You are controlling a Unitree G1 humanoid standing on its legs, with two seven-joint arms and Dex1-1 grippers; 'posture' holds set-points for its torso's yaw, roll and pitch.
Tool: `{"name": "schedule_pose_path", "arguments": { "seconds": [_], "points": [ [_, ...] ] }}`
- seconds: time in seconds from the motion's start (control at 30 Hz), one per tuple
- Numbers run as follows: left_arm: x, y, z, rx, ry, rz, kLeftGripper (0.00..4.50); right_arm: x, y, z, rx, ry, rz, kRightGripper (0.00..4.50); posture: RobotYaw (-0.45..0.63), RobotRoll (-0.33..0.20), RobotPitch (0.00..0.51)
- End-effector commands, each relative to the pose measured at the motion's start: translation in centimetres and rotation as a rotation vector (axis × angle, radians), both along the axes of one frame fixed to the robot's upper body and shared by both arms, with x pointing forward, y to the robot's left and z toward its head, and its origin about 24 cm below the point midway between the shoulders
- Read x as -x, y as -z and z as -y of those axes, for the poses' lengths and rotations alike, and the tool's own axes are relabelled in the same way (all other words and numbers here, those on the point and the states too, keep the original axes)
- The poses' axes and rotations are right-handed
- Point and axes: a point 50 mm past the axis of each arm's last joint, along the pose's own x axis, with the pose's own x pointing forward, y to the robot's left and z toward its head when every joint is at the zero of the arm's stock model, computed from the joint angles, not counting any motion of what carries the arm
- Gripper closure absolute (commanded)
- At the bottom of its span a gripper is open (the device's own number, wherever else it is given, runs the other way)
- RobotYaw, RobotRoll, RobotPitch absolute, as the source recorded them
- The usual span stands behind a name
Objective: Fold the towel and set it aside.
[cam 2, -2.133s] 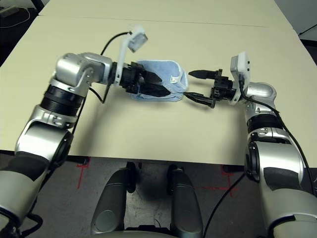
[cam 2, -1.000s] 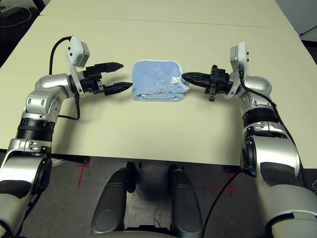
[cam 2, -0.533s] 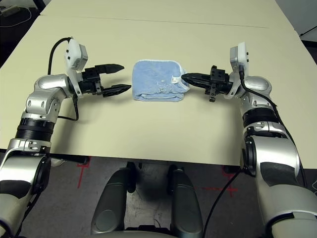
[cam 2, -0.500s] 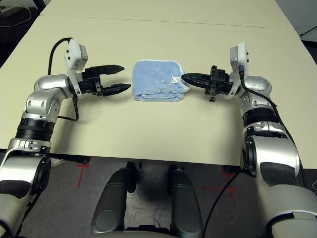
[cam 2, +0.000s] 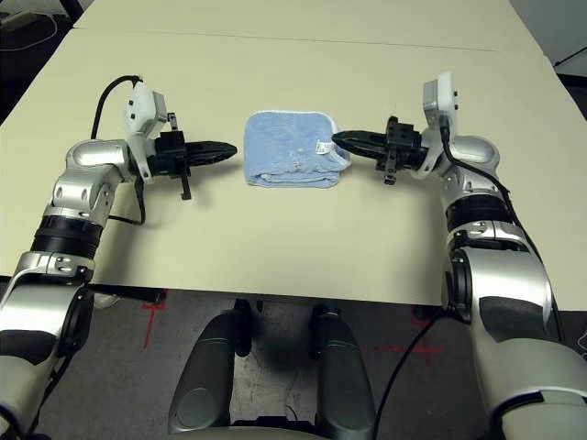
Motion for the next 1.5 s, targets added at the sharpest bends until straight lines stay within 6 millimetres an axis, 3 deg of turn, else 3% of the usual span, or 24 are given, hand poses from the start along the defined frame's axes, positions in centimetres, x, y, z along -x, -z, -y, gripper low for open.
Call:
{"name": "schedule_pose_path", "arguments": {
  "seconds": [0.03, 0.23, 0.43, 0.67, 0.83, 1.07, 1.3, 1.5],
  "points": [
    [-0.7, -0.1, 1.8, -0.012, 0.012, -0.003, 4.47, -0.3, 0.9, -0.7, 0.06, 0.032, -0.017, 4.5, 0.07, 0.0, 0.222],
    [-1.6, -0.2, 5.4, 0.011, 0.054, -0.027, 4.47, -0.7, 2.0, -1.0, 0.099, 0.083, -0.055, 4.5, 0.09, 0.0, 0.23],
    [-1.5, 1.7, 6.3, -0.015, 0.072, -0.108, 4.47, -0.6, 3.2, -0.7, 0.144, 0.138, -0.062, 4.5, 0.09, 0.0, 0.233],
    [-1.0, 5.4, 5.3, -0.096, 0.052, -0.201, 4.47, 0.1, 5.8, 0.0, 0.152, 0.153, -0.136, 4.5, 0.07, 0.0, 0.236],
    [-1.1, 5.9, 4.2, -0.115, 0.02, -0.219, 4.47, 0.3, 7.0, -0.1, 0.158, 0.165, -0.166, 4.5, 0.07, 0.0, 0.238],
    [-1.5, 4.4, 3.8, -0.088, 0.01, -0.192, 4.47, -0.1, 5.4, 0.2, 0.092, 0.178, -0.137, 4.5, 0.07, 0.0, 0.235],
    [-1.8, 0.4, 4.1, 0.019, 0.055, -0.143, 4.47, -0.8, 1.8, 0.6, -0.112, 0.191, -0.066, 4.5, 0.07, 0.0, 0.232],
    [-3.1, -0.8, 4.1, 0.115, -0.109, -0.127, 4.47, -1.7, 1.9, -0.4, -0.094, 0.292, -0.095, 4.5, 0.07, 0.0, 0.23]
  ]
}}
